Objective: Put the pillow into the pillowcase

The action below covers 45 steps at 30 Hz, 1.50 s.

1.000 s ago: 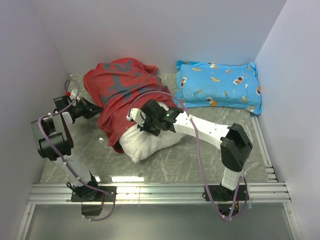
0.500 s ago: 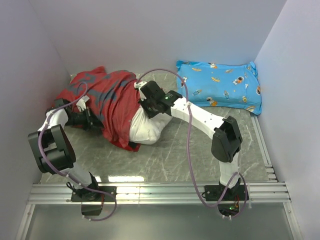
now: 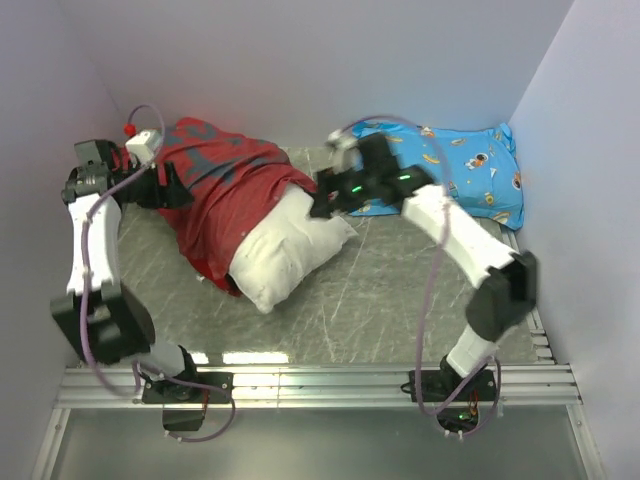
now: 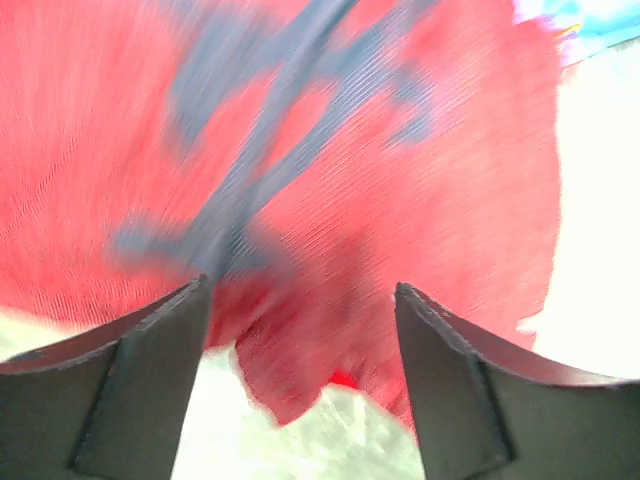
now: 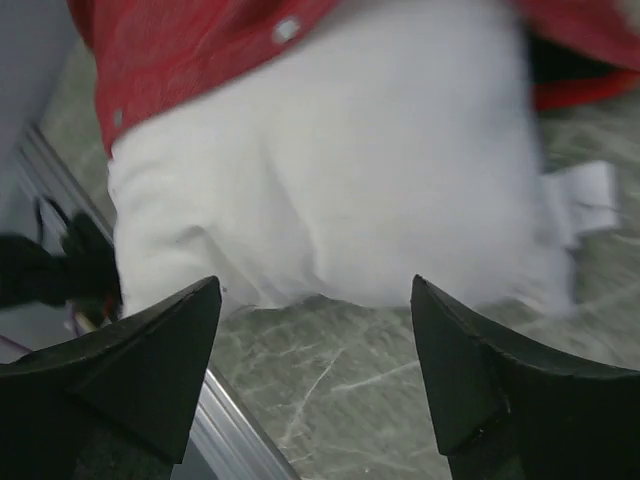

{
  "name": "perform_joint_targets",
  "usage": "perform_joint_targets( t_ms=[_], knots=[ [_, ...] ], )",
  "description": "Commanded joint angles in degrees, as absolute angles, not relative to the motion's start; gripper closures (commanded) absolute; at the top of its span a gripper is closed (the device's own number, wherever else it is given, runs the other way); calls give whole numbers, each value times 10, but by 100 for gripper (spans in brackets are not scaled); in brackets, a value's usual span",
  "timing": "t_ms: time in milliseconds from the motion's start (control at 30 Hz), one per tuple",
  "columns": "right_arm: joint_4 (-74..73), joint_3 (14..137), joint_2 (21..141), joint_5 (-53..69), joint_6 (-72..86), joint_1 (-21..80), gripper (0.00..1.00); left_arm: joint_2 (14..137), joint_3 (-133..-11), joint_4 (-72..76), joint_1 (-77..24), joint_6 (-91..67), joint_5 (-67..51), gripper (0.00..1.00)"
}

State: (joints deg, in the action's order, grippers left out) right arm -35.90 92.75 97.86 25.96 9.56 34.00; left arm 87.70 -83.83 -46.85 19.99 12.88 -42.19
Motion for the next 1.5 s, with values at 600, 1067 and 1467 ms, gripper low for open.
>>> perform_joint_targets(
  t_ms=[600, 1067, 1467],
  knots=[
    [-101, 673, 1024, 483, 346, 201, 9, 1047, -1012, -326, -239, 183, 24, 18],
    [248, 652, 1111, 501, 595, 259, 88, 1086, -1115, -448, -304, 82, -279, 100],
    [483, 668, 1067, 437, 820, 255, 97, 1002, -1020, -180, -276, -263, -556, 68]
  ],
)
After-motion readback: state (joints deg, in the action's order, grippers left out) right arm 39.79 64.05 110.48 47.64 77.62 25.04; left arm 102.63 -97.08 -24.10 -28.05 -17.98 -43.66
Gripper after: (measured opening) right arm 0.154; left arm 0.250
